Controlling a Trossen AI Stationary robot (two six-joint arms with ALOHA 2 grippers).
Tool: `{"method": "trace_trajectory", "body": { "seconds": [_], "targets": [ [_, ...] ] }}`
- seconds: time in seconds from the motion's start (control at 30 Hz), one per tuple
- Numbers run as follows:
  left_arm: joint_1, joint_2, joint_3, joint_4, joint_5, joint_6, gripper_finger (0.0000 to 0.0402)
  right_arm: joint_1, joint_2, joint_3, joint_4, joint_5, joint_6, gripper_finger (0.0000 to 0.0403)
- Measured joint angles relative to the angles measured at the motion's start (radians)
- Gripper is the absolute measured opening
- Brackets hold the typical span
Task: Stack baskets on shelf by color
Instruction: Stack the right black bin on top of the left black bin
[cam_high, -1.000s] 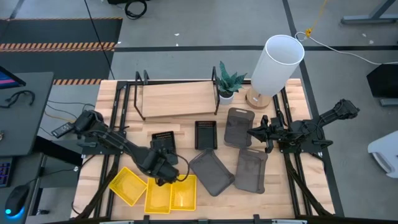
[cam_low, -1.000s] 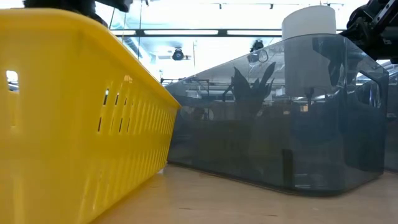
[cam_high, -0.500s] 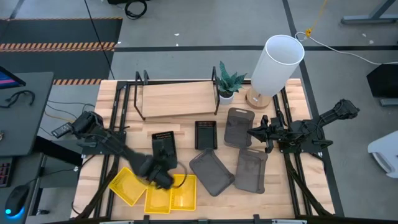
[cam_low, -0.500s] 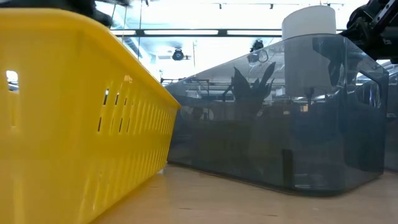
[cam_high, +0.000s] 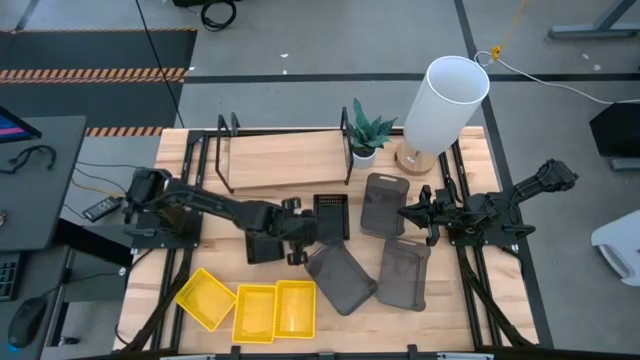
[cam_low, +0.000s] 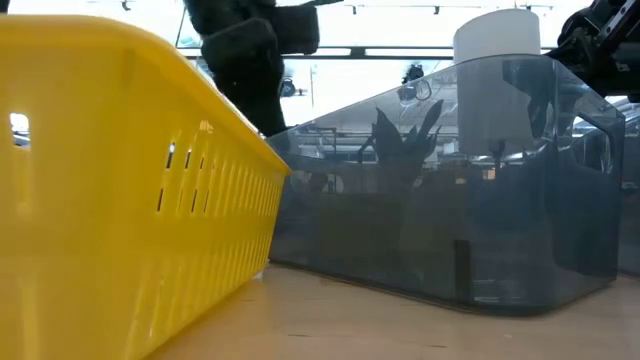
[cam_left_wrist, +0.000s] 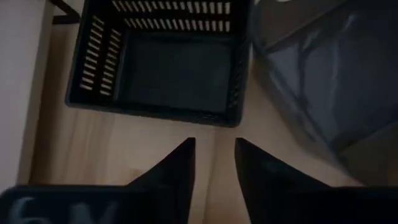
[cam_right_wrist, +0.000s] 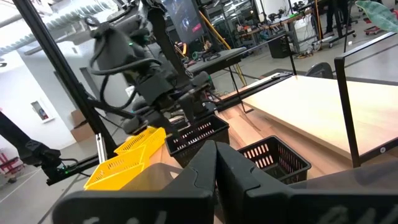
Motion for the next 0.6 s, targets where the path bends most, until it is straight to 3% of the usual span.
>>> {"method": "trace_trajectory", "body": {
  "seconds": [0.17,0.3,0.6],
  "targets": [
    [-0.001,0.032,0.001,0.133,0.029,0.164,0.0185,0.0,-0.001,0.0,0.005,0.0,0.0,0.0015],
    [-0.01,0.06,0.001,0.132,0.025,0.319,0.0214,0.0,0.005,0.0,0.016,0.0,0.0,0.0015],
    [0.053,0.077,0.0,0.087,0.023,0.428,0.0191,0.0,0.015,0.0,0.031,0.0,0.0,0.0015]
  ]
}}
